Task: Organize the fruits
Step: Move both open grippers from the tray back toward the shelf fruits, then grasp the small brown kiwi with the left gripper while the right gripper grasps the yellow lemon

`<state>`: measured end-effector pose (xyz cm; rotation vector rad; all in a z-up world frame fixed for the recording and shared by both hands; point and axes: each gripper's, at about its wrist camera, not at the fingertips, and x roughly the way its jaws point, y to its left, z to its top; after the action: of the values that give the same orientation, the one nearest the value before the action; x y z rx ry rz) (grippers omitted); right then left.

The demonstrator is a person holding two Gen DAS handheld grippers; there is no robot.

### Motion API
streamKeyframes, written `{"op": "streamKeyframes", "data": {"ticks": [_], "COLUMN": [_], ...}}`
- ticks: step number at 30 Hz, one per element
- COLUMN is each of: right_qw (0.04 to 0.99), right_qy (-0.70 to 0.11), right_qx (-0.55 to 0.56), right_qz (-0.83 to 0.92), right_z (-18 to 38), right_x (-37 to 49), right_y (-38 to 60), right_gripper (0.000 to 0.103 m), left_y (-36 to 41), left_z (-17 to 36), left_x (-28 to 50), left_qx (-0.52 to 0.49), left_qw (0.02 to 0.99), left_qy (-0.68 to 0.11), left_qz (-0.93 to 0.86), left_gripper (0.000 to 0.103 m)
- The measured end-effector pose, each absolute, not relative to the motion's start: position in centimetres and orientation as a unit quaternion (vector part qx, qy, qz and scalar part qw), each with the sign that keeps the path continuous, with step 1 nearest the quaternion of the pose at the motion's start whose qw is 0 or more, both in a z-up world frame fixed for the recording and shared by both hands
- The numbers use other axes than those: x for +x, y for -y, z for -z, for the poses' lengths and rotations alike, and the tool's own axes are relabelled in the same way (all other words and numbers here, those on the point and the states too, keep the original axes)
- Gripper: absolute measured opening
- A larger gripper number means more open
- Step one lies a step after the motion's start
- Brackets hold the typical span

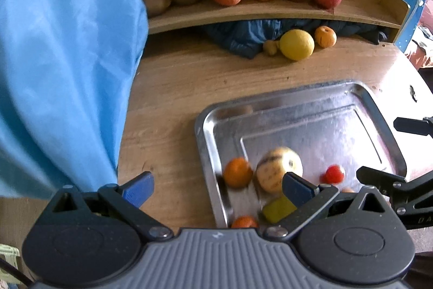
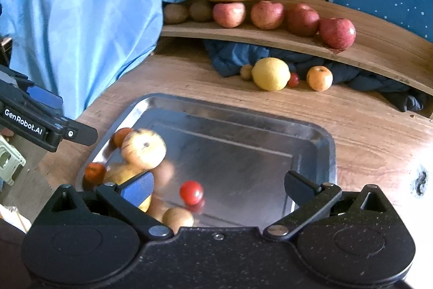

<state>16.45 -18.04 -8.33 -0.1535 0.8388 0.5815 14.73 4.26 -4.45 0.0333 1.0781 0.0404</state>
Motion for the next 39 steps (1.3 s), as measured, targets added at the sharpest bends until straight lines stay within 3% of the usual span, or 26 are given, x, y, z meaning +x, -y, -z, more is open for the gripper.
{"op": "streamKeyframes", "data": {"ticks": [24,39], "right_qw": [0.88,0.887], "right_qy": [-0.426,-0.395], "right_qx": [-0.08,-0.168], "right_qz": [-0.194,-0.17], "right_z": [10.1,10.5], "right_x": [24.1,29.7], "right_y": [17.5,14.5], "right_gripper": [0.102,0.102], "left_y": [-4.4,-3.9], "left_z": [6.8,9.9], "left_x": [28.0,35.6], "left_qx": [0.001,-0.08], "left_qw": [0.857,0.84], "left_qy": [-0.514,-0.535], "left_qz": [0.039,0.044], "left_gripper": [0.102,0.102]}}
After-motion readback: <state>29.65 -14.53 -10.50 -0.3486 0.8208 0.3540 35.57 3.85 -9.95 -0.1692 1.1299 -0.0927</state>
